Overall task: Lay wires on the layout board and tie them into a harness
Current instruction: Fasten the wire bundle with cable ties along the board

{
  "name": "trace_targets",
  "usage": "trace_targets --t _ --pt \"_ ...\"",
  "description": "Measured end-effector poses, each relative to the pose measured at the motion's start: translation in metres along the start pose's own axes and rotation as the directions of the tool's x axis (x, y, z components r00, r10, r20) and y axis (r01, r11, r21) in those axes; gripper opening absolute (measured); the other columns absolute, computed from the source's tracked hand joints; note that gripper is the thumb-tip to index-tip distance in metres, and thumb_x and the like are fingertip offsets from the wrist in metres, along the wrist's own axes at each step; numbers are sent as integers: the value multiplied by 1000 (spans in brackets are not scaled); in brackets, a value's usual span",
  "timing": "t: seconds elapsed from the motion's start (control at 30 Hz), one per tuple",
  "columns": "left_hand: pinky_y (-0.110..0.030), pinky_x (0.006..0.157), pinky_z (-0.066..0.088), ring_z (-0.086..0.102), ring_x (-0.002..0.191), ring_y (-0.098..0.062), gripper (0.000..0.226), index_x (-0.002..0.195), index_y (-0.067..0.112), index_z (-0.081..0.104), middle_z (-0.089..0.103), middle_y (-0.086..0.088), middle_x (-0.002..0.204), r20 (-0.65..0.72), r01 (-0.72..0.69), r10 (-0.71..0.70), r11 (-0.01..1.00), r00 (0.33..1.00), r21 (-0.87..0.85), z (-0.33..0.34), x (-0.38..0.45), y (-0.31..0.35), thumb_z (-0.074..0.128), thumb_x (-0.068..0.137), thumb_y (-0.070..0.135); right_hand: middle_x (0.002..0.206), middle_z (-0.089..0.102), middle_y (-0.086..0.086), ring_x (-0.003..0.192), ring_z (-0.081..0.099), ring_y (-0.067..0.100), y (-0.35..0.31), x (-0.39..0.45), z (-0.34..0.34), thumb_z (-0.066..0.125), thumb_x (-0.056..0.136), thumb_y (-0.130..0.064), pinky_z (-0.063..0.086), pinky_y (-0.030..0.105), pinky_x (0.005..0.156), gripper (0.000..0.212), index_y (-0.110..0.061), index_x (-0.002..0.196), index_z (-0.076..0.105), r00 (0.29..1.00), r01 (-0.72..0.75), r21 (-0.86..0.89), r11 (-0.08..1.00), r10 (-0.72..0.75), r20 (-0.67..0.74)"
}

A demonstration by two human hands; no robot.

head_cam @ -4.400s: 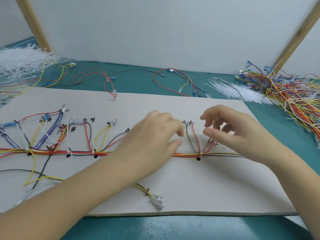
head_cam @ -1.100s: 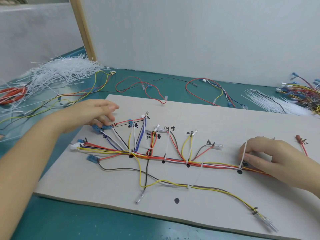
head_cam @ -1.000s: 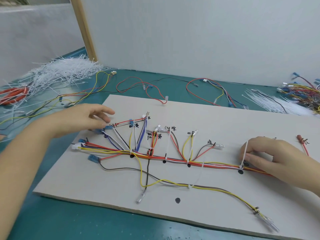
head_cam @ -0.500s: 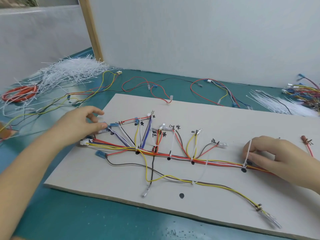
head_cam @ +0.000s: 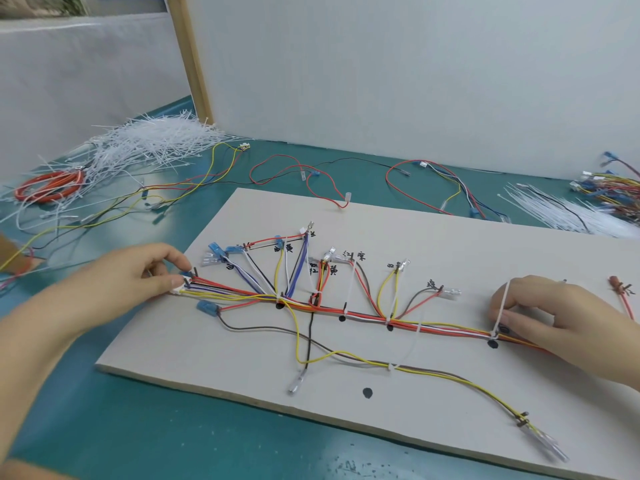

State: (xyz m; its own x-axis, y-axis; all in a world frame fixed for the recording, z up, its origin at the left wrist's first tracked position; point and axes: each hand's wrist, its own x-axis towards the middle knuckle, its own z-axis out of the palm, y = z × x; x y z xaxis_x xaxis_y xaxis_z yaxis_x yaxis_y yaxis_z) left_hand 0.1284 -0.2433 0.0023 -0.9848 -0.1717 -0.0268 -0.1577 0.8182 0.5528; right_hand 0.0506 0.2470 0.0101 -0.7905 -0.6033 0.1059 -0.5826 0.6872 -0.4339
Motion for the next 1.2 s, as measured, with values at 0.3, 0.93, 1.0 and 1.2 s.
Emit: trace_targets --t 0.3,0.93,1.0,1.2 --pt "-34 63 50 52 81 -7 32 93 29 65 53 18 86 -91 -342 382 894 920 290 34 -55 47 37 84 42 83 63 -16 82 55 5 1 0 -1 59 87 -16 40 22 74 23 -34 74 62 999 32 -15 999 -32 3" --pt "0 68 35 51 80 10 21 94 31 62 58 22 85 -131 -508 510 860 850 56 26 -32 113 44 83 31 80 62 -12 82 55 7 2 0 1 57 87 -19 42 26 75 21 -33 73 63 999 36 -3 999 -36 4" --pt "-3 67 35 52 80 6 19 100 28 65 62 19 90 -128 -485 480 875 868 -6 34 -4 138 49 90 27 79 62 -12 81 55 7 1 0 1 58 87 -20 42 26 75 21 -35 72 64 999 34 5 999 -34 -2" --pt "-21 74 34 51 93 -13 29 118 17 60 62 0 112 319 -348 244 879 916 328 66 67 165 52 93 29 86 61 -14 84 53 5 -2 -1 0 63 85 -8 41 21 76 26 -32 74 65 999 47 -9 999 -47 12"
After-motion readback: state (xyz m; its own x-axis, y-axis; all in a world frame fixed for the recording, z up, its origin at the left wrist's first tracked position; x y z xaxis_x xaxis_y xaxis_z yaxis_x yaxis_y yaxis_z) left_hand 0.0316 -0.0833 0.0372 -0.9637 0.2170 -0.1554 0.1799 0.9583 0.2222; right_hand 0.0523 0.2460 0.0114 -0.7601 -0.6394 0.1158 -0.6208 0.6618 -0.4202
